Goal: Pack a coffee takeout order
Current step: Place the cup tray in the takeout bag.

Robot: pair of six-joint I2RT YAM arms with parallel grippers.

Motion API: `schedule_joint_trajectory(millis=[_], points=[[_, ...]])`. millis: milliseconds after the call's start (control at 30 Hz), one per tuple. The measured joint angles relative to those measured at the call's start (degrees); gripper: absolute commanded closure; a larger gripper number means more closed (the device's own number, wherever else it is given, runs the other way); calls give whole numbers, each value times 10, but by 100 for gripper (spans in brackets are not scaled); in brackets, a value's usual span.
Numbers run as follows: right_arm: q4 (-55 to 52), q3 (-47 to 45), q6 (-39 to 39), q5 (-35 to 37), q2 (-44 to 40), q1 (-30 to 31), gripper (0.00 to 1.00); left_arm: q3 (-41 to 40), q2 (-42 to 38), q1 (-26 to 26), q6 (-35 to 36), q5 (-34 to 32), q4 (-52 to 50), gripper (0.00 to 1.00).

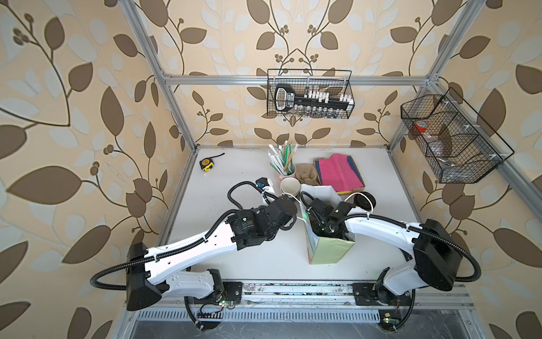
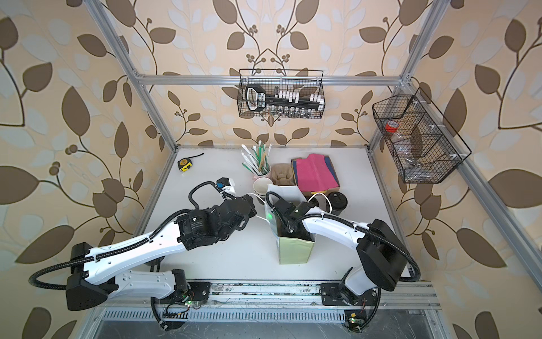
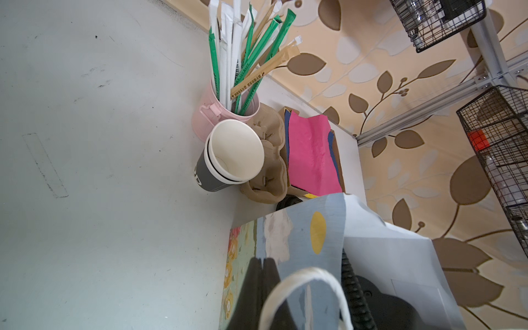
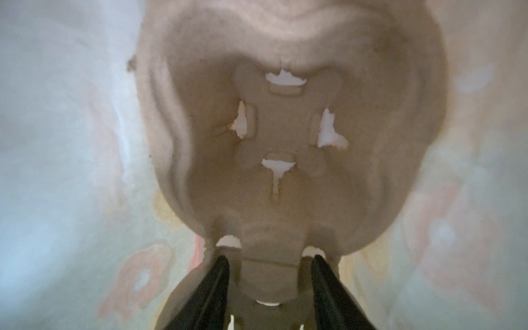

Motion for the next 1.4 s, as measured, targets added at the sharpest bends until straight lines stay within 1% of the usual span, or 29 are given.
schedule_joint_trajectory(millis=[133,333,467,533,733,900,967,1067,1200,1300,1400], points=[[1,0,-2,-1,0,0,42,0,3,0,2,0,0,100],[8,0,-5,-10,1,-8,39,8,5,0,13,1,1,100],[12,0,-10,-15,4,-13,33,10,5,0,20,1,3,100],[12,0,-13,-15,4,-13,29,10,5,0,22,1,3,100],[13,0,-13,-19,6,-13,28,10,5,0,30,1,5,100],[16,0,-12,-21,13,-17,25,10,5,0,33,1,5,100],[15,0,-13,-21,13,-19,22,10,5,0,35,1,7,100],[5,5,-14,-20,13,-21,14,10,5,0,37,1,9,100],[-13,32,-16,-20,8,-23,9,10,5,0,41,1,9,100],[-21,50,-20,-20,-2,-23,0,10,5,0,43,1,9,100],[-26,59,-21,-21,-15,-23,0,10,5,0,44,2,10,100]])
